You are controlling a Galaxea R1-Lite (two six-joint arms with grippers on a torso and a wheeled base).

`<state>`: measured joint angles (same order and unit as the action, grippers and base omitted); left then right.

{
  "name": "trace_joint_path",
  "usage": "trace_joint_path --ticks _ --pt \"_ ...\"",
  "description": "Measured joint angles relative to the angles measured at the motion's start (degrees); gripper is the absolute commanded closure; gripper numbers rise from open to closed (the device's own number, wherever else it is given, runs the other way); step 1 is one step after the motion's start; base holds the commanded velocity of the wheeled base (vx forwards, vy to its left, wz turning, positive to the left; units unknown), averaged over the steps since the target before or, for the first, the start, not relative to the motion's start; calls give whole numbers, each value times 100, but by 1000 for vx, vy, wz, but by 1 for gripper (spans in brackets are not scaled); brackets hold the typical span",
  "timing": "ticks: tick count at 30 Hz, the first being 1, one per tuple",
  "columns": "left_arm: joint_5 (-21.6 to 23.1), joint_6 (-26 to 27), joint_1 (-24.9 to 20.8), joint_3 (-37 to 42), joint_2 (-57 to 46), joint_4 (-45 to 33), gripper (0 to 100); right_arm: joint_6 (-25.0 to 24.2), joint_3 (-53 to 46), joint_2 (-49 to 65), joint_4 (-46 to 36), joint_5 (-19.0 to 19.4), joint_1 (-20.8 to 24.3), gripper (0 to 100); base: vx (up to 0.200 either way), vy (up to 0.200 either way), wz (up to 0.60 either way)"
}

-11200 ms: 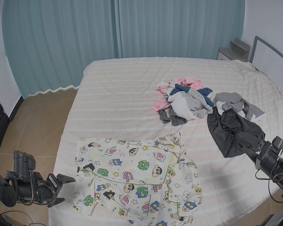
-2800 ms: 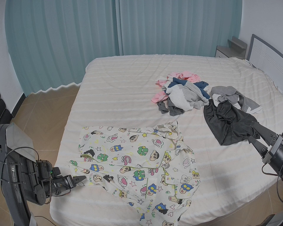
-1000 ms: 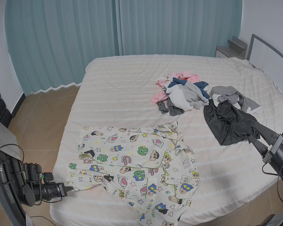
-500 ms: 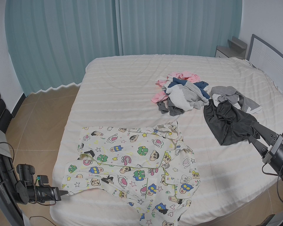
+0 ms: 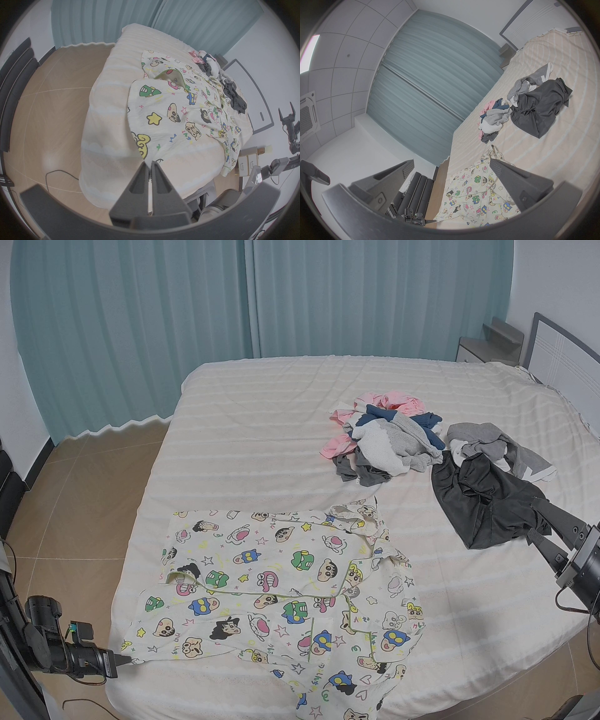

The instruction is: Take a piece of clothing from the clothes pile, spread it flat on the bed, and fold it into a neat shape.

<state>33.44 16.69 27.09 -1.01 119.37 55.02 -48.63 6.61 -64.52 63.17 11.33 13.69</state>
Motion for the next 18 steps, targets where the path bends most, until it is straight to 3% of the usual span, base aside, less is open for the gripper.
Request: trace_joint_path --ticks 9,18 --pt "0 417 162 0 98 -88 100 2 -5 6 -2 -2 0 0 0 0 0" --pt "0 1632 913 0 434 -340 100 2 2 6 0 0 0 0 0 0 0"
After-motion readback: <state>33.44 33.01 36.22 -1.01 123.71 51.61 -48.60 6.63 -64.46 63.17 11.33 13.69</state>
